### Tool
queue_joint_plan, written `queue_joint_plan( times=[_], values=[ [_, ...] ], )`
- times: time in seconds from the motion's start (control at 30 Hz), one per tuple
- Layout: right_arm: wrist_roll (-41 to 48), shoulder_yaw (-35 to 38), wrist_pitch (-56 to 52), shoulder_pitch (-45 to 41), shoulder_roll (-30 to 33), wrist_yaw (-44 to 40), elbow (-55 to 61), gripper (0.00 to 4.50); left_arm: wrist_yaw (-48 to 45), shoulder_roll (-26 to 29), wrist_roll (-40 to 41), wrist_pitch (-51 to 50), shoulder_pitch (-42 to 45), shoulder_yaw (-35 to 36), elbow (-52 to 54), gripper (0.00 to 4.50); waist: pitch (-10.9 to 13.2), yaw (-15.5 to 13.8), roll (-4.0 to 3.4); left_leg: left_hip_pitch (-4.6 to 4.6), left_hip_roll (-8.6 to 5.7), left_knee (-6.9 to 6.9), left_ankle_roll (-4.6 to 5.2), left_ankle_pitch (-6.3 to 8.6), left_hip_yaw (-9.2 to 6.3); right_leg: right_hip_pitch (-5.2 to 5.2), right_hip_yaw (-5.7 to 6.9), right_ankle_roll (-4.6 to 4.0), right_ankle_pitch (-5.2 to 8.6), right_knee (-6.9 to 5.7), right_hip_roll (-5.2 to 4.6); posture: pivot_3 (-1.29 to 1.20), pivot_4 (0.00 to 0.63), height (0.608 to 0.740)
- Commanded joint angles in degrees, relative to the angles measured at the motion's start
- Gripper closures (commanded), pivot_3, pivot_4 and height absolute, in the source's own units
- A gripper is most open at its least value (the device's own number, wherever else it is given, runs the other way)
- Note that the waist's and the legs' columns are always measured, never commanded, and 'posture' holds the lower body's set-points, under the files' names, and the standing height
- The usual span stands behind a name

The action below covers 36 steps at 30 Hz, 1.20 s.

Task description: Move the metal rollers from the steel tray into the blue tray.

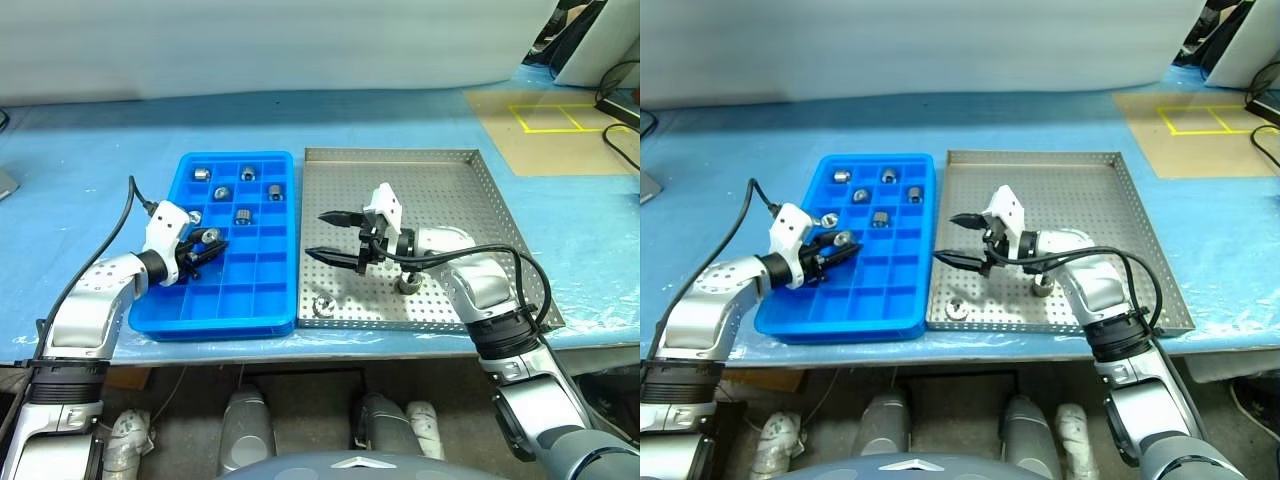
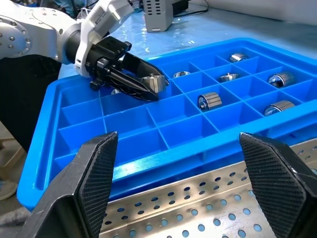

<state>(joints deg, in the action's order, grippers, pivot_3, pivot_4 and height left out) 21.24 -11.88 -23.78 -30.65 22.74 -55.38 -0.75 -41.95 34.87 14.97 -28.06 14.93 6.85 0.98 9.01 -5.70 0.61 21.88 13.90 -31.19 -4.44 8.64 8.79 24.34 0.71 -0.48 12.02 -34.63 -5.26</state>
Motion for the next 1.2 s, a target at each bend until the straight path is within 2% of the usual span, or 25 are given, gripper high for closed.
queue_joint_plan(
  times=[0.03,0.2,0.4,0.6,0.73,0.9,0.97,1.1,1.2],
  values=[
    [0.4,1.4,-0.1,0.3,0.1,0.9,3.4,0.39,1.2,-0.5,-0.9,2.1,1.8,-0.4,-1.9,2.62,0.0,0.0,0.00,0.00,0.00,0.00,0.00,0.00,-0.01,0.00,0.00,0.00,0.00,0.00,0.00,0.08,0.150,0.740],
    [0.3,1.8,0.0,1.5,0.8,1.5,4.4,0.39,0.6,-0.9,-1.1,2.2,3.5,-1.5,-3.3,1.02,0.0,0.0,0.02,-0.04,-0.01,-0.03,-0.02,-0.01,-0.02,-0.04,-0.01,0.00,0.00,-0.03,-0.01,0.06,0.150,0.740],
    [0.7,2.9,0.2,2.7,1.4,2.1,4.6,0.39,-1.7,-0.4,0.9,1.0,6.7,-1.7,-1.5,1.02,0.0,0.0,0.02,-0.01,-0.01,-0.03,-0.02,-0.01,-0.03,-0.04,0.00,0.00,0.00,-0.02,0.00,0.05,0.150,0.740],
    [3.9,8.5,-2.4,3.9,4.6,1.9,6.4,0.39,-7.7,-1.3,8.1,-3.0,14.1,-2.1,3.3,1.02,0.0,-0.1,0.03,0.01,-0.02,-0.04,-0.02,-0.02,-0.03,-0.04,-0.01,0.00,0.00,-0.03,-0.01,0.02,0.150,0.740],
    [5.2,13.8,-4.0,6.1,8.5,3.0,7.4,0.39,-12.0,-3.7,6.8,-2.2,19.8,-8.3,-1.4,1.02,0.0,-0.2,0.01,-0.02,-0.12,-0.08,0.01,-0.03,-0.01,-0.08,-0.11,0.00,0.00,-0.04,-0.04,-0.02,0.150,0.740],
    [5.1,19.0,-4.5,10.6,12.5,4.8,8.9,0.39,-17.7,-9.9,0.8,3.6,25.5,-20.2,-10.1,1.02,0.0,0.2,0.00,-0.07,-0.14,-0.08,0.04,-0.02,0.01,-0.13,-0.18,0.00,0.00,-0.02,-0.02,-0.07,0.150,0.740],
    [5.2,20.9,-5.1,13.3,13.0,6.7,11.1,0.39,-19.1,-15.0,-1.3,6.9,28.8,-23.7,-17.3,1.02,0.0,0.4,0.01,-0.06,-0.13,-0.09,0.05,-0.02,0.02,-0.10,-0.20,0.01,-0.01,0.00,0.01,-0.13,0.150,0.740],
    [5.8,23.5,-6.6,18.3,12.5,10.8,17.0,0.39,-19.4,-24.8,-5.0,14.9,35.5,-26.1,-34.1,1.02,0.0,1.1,0.00,-0.06,-0.15,-0.14,0.08,-0.01,0.04,-0.11,-0.28,0.02,-0.02,0.00,0.02,-0.24,0.150,0.740],
    [6.2,25.2,-7.7,21.1,12.2,13.7,20.8,0.39,-20.0,-29.9,-7.1,20.1,39.4,-26.1,-43.3,1.02,0.0,1.9,0.01,-0.10,-0.19,-0.19,0.17,0.04,0.10,-0.14,-0.37,0.06,-0.04,0.04,0.01,-0.31,0.150,0.740]
  ],
)
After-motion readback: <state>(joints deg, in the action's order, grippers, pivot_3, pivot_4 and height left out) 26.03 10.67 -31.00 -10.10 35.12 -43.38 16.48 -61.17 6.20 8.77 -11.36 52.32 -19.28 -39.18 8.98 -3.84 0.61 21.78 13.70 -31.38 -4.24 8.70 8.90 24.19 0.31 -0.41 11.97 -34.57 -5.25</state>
